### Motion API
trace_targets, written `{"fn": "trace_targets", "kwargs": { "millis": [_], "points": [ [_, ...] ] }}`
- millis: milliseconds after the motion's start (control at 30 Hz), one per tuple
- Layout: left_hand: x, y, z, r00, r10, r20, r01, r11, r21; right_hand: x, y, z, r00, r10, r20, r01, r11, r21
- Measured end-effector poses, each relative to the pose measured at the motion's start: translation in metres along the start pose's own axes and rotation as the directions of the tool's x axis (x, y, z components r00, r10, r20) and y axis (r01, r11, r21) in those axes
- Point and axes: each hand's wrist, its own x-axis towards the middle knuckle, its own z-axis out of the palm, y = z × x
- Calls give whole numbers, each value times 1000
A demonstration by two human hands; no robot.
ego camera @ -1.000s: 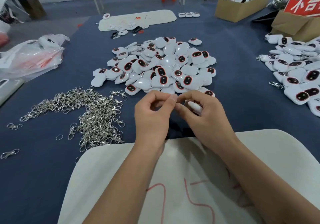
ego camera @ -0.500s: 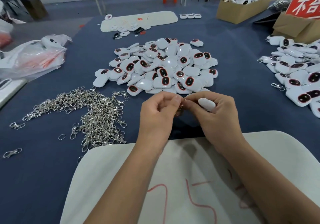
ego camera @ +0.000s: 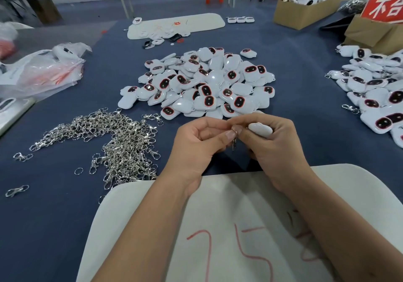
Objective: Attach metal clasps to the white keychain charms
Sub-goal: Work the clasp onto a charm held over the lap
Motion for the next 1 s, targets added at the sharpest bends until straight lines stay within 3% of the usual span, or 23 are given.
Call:
{"fn": "trace_targets", "kwargs": {
  "millis": [300, 433, 533, 733, 1000],
  "points": [
    [1, -3, 5, 985, 109, -132, -105, 994, 34, 0, -2, 0, 998, 34, -57, -39, 996, -81],
    [3, -3, 3, 943, 228, -242, -185, 965, 188, 0, -5, 0, 999, -47, 4, 46, 971, -235],
    [3, -2, 3, 934, 290, -211, -221, 928, 299, -3, -6, 4, 990, -137, 28, 138, 918, -371],
    [2, -1, 3, 936, 328, -127, -268, 899, 346, -3, -5, 2, 975, -223, 18, 209, 881, -425],
    [-1, 5, -6, 963, 266, 51, -267, 900, 344, 3, -5, -9, 981, -164, 105, 188, 942, -278]
  ]
}}
